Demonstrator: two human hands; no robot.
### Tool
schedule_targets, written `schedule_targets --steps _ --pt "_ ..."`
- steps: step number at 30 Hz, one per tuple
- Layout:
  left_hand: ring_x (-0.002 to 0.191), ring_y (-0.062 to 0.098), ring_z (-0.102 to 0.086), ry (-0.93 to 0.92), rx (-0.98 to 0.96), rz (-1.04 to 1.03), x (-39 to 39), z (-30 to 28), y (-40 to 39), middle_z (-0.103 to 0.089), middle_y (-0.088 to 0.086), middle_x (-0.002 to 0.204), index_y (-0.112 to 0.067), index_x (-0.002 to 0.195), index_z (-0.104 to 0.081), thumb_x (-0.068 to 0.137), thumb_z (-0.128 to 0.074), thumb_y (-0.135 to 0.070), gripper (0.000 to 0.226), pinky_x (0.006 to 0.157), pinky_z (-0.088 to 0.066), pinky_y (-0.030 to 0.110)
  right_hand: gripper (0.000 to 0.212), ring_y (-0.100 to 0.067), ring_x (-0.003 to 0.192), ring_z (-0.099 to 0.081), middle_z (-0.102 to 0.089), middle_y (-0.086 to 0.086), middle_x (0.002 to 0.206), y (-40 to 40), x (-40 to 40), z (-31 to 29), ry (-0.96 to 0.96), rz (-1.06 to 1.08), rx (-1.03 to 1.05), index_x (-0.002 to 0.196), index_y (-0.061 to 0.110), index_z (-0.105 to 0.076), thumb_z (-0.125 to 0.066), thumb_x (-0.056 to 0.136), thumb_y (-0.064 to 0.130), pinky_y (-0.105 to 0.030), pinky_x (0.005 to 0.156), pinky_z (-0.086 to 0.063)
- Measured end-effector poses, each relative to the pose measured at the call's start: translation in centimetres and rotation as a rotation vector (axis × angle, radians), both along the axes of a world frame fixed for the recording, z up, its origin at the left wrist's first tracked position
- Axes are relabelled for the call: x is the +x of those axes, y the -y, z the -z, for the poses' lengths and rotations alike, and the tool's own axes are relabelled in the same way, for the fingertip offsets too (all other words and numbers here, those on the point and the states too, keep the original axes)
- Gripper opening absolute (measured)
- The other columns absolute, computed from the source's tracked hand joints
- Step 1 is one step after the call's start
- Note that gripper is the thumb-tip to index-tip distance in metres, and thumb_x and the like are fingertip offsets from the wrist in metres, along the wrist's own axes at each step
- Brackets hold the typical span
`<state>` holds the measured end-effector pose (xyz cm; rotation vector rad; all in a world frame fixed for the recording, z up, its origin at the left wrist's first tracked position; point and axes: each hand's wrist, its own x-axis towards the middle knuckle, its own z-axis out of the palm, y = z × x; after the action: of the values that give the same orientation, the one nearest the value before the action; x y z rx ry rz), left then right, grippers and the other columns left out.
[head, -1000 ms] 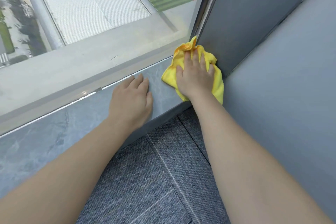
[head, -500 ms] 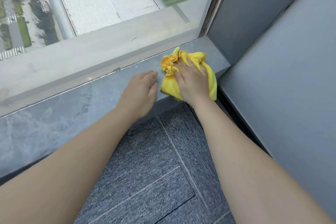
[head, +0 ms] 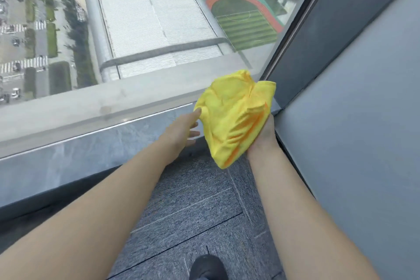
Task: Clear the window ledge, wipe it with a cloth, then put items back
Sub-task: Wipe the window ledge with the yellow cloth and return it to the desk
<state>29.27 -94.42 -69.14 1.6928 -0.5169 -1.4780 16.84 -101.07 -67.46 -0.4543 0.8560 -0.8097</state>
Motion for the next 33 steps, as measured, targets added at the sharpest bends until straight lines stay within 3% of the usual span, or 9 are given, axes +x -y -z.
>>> schedule_targets --steps 2,4,10,12,16,20,23,29,33 --pt "0.080 0.019 -0.053 -0.227 0.016 -0.032 0.8 -5.8 -1.4 -0.058 0.007 0.094 -0.014 0.095 -0.054 0.090 -0.036 -0.041 0.033 0.077 -0.044 0.030 0.063 -0.016 0.056 -0.069 -0.072 -0.005 0.061 -1.2 1.4 -5.6 0.072 -0.061 0.027 0.071 0.012 -0.068 -0.016 0.095 0.039 -0.025 0.055 -0.057" --pt "0.074 0.017 -0.054 -0.276 -0.010 -0.103 1.6 -11.9 -2.6 -0.057 0.004 0.082 -0.013 0.087 -0.054 0.090 -0.040 -0.034 0.025 0.069 -0.046 0.028 0.060 -0.025 0.079 -0.067 -0.070 -0.011 0.086 -2.2 2.8 -11.5 0.075 -0.136 0.062 0.089 0.011 -0.069 -0.021 0.093 0.046 -0.037 0.078 -0.057" --pt "0.076 0.019 -0.054 -0.188 -0.060 -0.520 4.2 -30.2 -6.8 -0.057 0.005 0.087 -0.012 0.088 -0.052 0.092 -0.041 -0.021 0.015 0.062 -0.047 0.033 0.048 -0.025 0.085 -0.065 -0.071 -0.009 0.088 -3.8 4.8 -28.6 -0.020 -0.361 0.066 0.087 0.014 -0.069 -0.027 0.093 0.036 -0.035 0.082 -0.053" --pt "0.077 0.020 -0.055 -0.125 -0.087 -0.598 5.2 -35.3 -8.6 -0.057 0.006 0.090 -0.013 0.091 -0.051 0.092 -0.040 -0.022 0.014 0.061 -0.046 0.032 0.056 -0.023 0.078 -0.071 -0.075 -0.007 0.083 -4.4 5.7 -33.5 -0.033 -0.462 0.070 0.086 0.014 -0.072 -0.025 0.093 0.045 -0.034 0.075 -0.056" --pt "0.086 0.023 -0.056 0.005 -0.148 -0.704 6.5 -43.3 -14.3 -0.055 0.006 0.096 -0.017 0.085 -0.049 0.093 -0.040 -0.025 0.014 0.070 -0.047 0.036 0.057 -0.024 0.088 -0.067 -0.074 -0.007 0.091 -7.8 8.0 -41.5 -0.114 -0.748 -0.002 0.107 0.012 -0.063 -0.033 0.089 0.057 -0.040 0.079 -0.052" --pt "0.077 0.017 -0.055 0.104 -0.209 -0.835 6.9 -48.6 -22.5 -0.057 0.002 0.089 -0.024 0.079 -0.050 0.091 -0.044 -0.019 0.014 0.065 -0.047 0.033 0.040 -0.026 0.092 -0.063 -0.065 -0.010 0.106 -14.5 10.5 -46.1 -0.272 -0.937 -0.234 0.122 0.003 -0.053 -0.057 0.086 0.019 -0.037 0.069 -0.054" --pt "0.072 0.016 -0.054 0.172 -0.237 -0.948 6.0 -51.3 -29.7 -0.056 0.002 0.086 -0.020 0.094 -0.050 0.090 -0.047 -0.014 0.007 0.059 -0.044 0.030 0.041 -0.033 0.094 -0.061 -0.063 -0.016 0.108 -20.7 11.9 -48.6 -0.304 -0.986 -0.379 0.119 -0.004 -0.054 -0.063 0.079 0.002 -0.041 0.075 -0.053" --pt "0.076 0.018 -0.054 0.344 -0.190 -1.289 1.0 -54.8 -47.1 -0.055 0.005 0.092 -0.013 0.113 -0.050 0.088 -0.051 -0.014 0.026 0.065 -0.045 0.031 0.016 -0.038 0.103 -0.062 -0.067 -0.011 0.094 -36.7 12.7 -51.5 -0.222 -1.210 -0.555 0.088 0.007 -0.063 -0.068 0.074 0.002 -0.052 0.093 -0.050" --pt "0.092 0.024 -0.053 0.460 -0.112 -1.532 -2.7 -57.8 -58.4 -0.054 0.010 0.106 -0.011 0.116 -0.049 0.088 -0.050 -0.016 0.029 0.079 -0.045 0.035 0.010 -0.034 0.096 -0.063 -0.066 -0.012 0.087 -48.1 12.6 -55.0 -0.084 -1.417 -0.679 0.084 0.007 -0.064 -0.066 0.076 0.001 -0.052 0.094 -0.050"
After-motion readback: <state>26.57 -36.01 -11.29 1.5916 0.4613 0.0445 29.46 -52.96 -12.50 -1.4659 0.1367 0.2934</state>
